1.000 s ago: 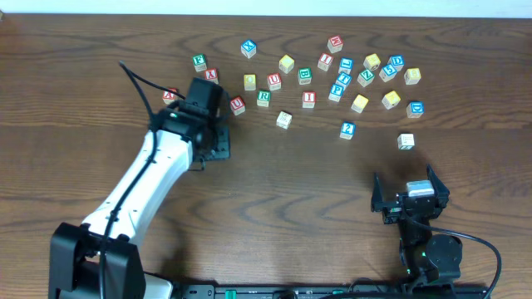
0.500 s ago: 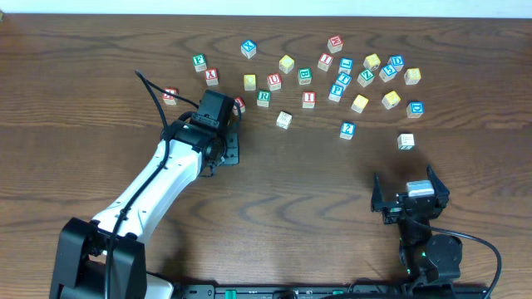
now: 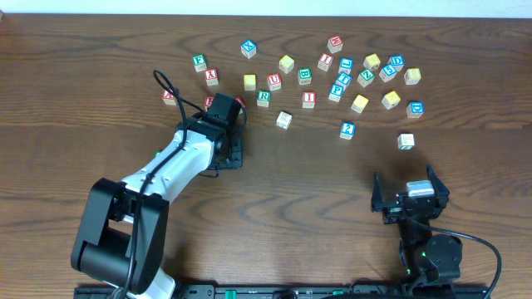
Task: Spell out NEURIPS
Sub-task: 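Lift the N block and carry it toward the open table area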
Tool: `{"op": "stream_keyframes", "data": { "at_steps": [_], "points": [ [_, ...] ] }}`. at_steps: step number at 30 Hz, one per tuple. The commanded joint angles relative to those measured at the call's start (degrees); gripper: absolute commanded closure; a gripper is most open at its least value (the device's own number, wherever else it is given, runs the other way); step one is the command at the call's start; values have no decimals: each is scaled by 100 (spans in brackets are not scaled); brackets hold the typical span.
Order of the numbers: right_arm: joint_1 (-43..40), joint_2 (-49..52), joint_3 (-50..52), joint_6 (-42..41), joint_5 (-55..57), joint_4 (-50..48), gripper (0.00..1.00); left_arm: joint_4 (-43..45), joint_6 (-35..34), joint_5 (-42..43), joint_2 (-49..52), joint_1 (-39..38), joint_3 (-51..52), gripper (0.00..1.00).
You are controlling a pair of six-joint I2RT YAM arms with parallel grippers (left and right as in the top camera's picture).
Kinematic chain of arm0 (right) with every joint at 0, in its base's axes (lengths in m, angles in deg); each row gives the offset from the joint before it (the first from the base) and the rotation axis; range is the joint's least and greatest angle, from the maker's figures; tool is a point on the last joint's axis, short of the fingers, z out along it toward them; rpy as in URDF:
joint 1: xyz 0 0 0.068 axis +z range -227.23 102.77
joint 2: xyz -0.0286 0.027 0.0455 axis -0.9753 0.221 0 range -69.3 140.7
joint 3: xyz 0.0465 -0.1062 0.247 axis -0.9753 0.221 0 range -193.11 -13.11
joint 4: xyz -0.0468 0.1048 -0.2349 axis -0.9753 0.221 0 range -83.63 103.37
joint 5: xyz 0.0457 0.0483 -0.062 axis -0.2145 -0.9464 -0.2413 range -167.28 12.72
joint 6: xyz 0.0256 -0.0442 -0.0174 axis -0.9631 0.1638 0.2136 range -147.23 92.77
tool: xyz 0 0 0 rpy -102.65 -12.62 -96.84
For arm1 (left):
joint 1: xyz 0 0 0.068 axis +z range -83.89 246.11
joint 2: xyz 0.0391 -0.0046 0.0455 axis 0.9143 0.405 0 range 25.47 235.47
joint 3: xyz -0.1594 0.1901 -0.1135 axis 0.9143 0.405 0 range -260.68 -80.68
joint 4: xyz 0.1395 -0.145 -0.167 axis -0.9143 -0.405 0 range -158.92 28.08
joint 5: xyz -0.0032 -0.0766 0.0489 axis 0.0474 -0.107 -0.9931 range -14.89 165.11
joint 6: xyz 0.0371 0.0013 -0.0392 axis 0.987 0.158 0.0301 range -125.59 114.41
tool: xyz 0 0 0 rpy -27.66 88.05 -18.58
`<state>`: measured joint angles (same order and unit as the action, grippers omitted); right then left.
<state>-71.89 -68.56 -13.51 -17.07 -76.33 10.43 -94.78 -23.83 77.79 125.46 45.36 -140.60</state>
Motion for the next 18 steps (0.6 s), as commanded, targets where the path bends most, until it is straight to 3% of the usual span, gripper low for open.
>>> {"op": "stream_keyframes", "data": {
  "at_steps": [1,18],
  "points": [
    [-52,-28,9,39,-4,24,1,48,-92,-55,0,-7,46,91],
    [-52,-28,9,39,-4,24,1,262,-90,-76,315,-7,44,91]
  ]
}}
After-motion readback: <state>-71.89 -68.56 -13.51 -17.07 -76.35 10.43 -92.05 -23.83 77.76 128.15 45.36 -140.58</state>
